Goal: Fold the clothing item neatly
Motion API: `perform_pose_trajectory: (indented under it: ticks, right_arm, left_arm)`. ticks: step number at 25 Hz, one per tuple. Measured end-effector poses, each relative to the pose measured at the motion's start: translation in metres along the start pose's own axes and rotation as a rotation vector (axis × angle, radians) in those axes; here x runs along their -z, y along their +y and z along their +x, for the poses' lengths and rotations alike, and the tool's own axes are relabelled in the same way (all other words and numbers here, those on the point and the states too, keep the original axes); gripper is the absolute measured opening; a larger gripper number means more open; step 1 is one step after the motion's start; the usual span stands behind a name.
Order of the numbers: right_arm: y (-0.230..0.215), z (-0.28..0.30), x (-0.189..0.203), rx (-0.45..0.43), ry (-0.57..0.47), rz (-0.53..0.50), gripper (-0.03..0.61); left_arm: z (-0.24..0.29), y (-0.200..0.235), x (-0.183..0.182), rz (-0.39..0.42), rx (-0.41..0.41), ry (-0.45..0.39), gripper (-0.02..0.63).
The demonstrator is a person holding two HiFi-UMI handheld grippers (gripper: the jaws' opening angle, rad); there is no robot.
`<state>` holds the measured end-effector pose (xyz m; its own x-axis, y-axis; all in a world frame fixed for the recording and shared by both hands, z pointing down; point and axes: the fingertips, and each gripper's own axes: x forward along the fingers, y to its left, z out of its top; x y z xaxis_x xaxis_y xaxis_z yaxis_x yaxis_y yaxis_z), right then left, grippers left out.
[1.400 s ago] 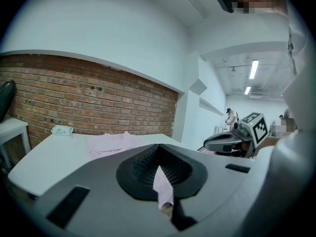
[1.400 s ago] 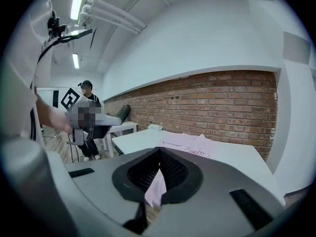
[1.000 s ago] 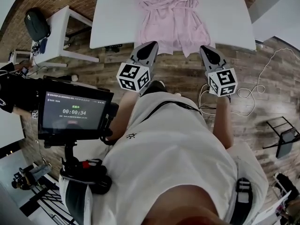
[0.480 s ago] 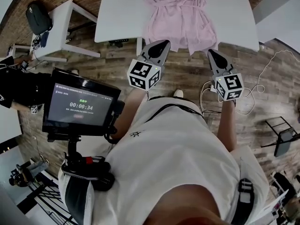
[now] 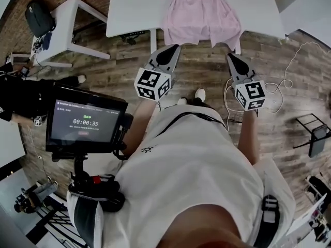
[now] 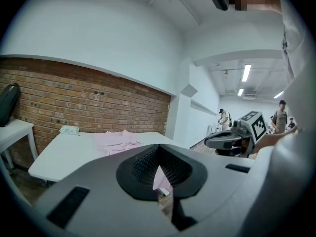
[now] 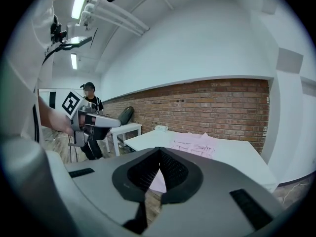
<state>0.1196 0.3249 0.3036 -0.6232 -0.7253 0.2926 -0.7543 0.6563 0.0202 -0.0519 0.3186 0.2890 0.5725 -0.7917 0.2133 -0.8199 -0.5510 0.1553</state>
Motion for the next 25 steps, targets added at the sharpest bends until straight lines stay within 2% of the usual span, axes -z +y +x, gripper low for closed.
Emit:
perform_pose_trajectory:
  ticks: [6,12,16,19,22,25]
  right_arm:
    - [0.017,-0.017,0.011,0.055,0.009,0.020,0.004]
    - [0.005,-0.023,0.043,0.099,0.060,0.017,0.003]
    - [-0.024,-0.022,0.061,0.107,0.077,-0.002,0.003]
    - [-0.071,-0.019,0.088,0.096,0.079,-0.013,0.003]
    - [-0.115,-0.011,0.113,0.079,0.097,-0.034,0.005]
    - [-0.128,0.001,0.115,0.063,0.108,-0.041,0.004]
  left_arm:
    - [-0.024,0.004,0.020,0.003,0.009,0.013,0.002]
    - [-0.025,0.030,0.062,-0.016,-0.005,0.057,0.002]
    - [-0.015,0.055,0.093,-0.041,-0.035,0.088,0.002]
    - [0.012,0.065,0.118,-0.082,-0.052,0.114,0.002]
    - [0.037,0.083,0.141,-0.100,-0.108,0.154,0.002]
    - [0.034,0.107,0.148,-0.093,-0.153,0.187,0.002]
